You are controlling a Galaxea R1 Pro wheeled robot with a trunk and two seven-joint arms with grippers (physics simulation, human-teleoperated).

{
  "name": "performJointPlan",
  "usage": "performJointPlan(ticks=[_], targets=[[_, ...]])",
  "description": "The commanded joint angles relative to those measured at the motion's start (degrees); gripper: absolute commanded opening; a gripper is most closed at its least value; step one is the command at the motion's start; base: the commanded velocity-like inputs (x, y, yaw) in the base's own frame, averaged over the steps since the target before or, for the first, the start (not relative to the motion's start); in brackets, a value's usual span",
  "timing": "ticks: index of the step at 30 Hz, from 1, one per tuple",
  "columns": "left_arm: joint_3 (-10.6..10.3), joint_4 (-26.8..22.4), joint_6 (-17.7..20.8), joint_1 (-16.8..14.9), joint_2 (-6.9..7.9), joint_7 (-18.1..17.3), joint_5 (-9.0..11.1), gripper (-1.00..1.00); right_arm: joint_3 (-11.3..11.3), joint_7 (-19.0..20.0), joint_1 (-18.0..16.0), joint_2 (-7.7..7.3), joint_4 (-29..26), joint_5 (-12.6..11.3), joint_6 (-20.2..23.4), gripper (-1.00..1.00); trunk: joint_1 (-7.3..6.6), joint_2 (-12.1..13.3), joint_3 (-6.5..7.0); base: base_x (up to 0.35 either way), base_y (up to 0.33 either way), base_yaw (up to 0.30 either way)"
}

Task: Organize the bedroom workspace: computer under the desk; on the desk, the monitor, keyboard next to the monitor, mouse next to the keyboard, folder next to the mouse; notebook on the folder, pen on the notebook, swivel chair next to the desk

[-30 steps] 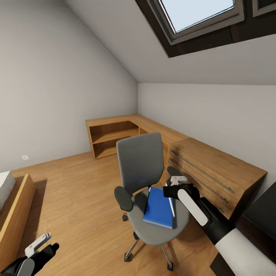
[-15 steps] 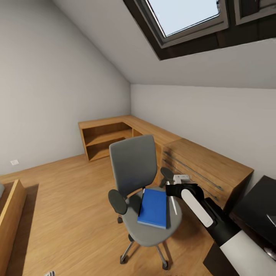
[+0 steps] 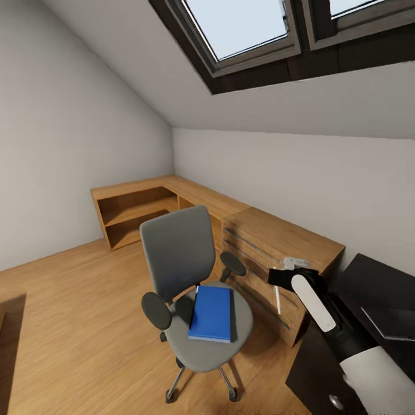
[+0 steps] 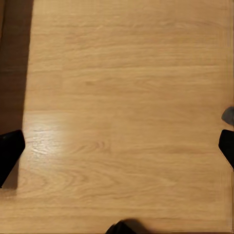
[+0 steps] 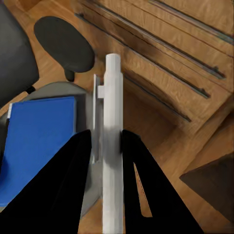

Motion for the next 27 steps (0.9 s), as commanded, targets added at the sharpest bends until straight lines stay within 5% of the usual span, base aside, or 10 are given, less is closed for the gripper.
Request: performJointPlan(ticks=[1, 6, 9, 12, 20, 27], targets=[[-0.23, 0.06, -0.29, 0.00, -0.17, 0.16, 0.58, 1.00, -0.66, -1.54, -0.06, -0.05, -0.03, -0.64, -0.11, -1.00, -0.22, 0.37, 0.12, 0.000, 0.000, -0.258], [-0.39, 0.28, -0.62, 0.00, -0.48, 0.15, 0.52, 1.00, -4.58, -3.19, 0.06, -0.05, 0.02, -0.64, -0.26, -1.00, -1.32, 2.38, 1.02, 0.000, 0.000, -0.258], [-0.45, 0.34, -0.70, 0.00, -0.69, 0.15, 0.43, 1.00, -10.17, -3.39, 0.15, -0.05, 1.14, -0.50, -0.33, -1.00, -1.32, 2.38, 1.02, 0.000, 0.000, -0.258], [-0.46, 0.40, -0.67, 0.00, -0.89, 0.15, -0.17, 1.00, -12.34, -3.40, 0.20, -0.05, 1.52, -0.42, -0.31, -1.00, -1.32, 2.38, 1.02, 0.000, 0.000, -0.258], [-0.80, 2.65, -0.73, 0.00, -1.76, 0.15, -1.89, 1.00, -13.49, -3.39, 0.21, 0.00, 2.89, -0.25, -0.34, -1.00, -1.32, 2.38, 1.02, 0.000, 0.000, -0.261], [-7.13, 4.59, -3.57, 0.00, -1.92, 0.25, -1.78, 1.00, -13.52, -3.31, 0.19, -0.04, 3.01, -0.20, -0.62, -1.00, -1.32, 2.38, 1.02, 0.000, 0.000, -0.272]])
